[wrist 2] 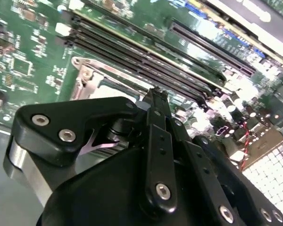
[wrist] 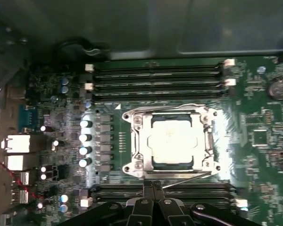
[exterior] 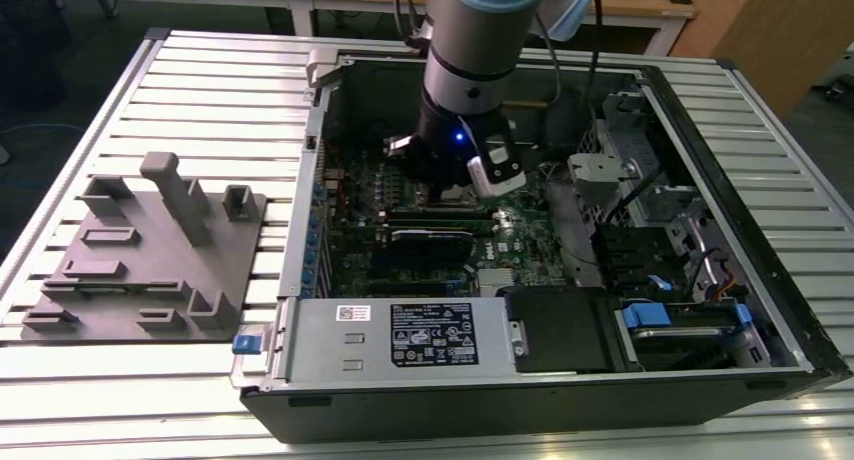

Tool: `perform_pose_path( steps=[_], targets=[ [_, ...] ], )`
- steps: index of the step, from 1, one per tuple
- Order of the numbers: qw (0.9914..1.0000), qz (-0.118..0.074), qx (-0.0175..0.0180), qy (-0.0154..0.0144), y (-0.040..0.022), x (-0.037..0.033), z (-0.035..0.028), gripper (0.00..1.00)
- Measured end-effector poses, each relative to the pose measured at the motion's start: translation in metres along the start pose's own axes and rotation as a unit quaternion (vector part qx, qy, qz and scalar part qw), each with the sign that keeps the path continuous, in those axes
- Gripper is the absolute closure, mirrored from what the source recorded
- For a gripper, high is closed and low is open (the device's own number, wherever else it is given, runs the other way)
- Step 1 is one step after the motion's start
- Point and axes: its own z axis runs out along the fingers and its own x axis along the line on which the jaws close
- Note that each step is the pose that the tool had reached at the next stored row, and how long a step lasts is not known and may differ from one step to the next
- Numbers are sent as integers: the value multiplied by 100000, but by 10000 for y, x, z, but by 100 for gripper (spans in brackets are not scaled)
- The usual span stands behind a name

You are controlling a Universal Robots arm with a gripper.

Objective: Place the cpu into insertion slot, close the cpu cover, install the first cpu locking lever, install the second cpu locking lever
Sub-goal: 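Install the second cpu locking lever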

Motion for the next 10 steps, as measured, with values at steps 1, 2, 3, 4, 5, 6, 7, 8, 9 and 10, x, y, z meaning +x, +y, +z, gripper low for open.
perform_pose_path(
  steps=[1,2,3,4,5,6,7,8,9,10],
  targets=[
    [100000,-5,-74,5,-7,16,8,89],
    [100000,-13,-155,15,-14,31,15,89],
    [100000,-15,-228,24,-21,46,23,89],
    [100000,-17,-293,33,-26,59,31,89],
    [99999,-18,-367,44,-30,66,40,89],
    [99999,-30,-439,65,-38,66,45,89],
    [99999,-28,-451,65,-41,66,45,89],
    [99999,-25,-453,67,-41,66,45,89],
    [99999,-22,-458,67,-41,66,45,89],
    [99999,-22,-460,66,-41,66,45,89]
  ],
)
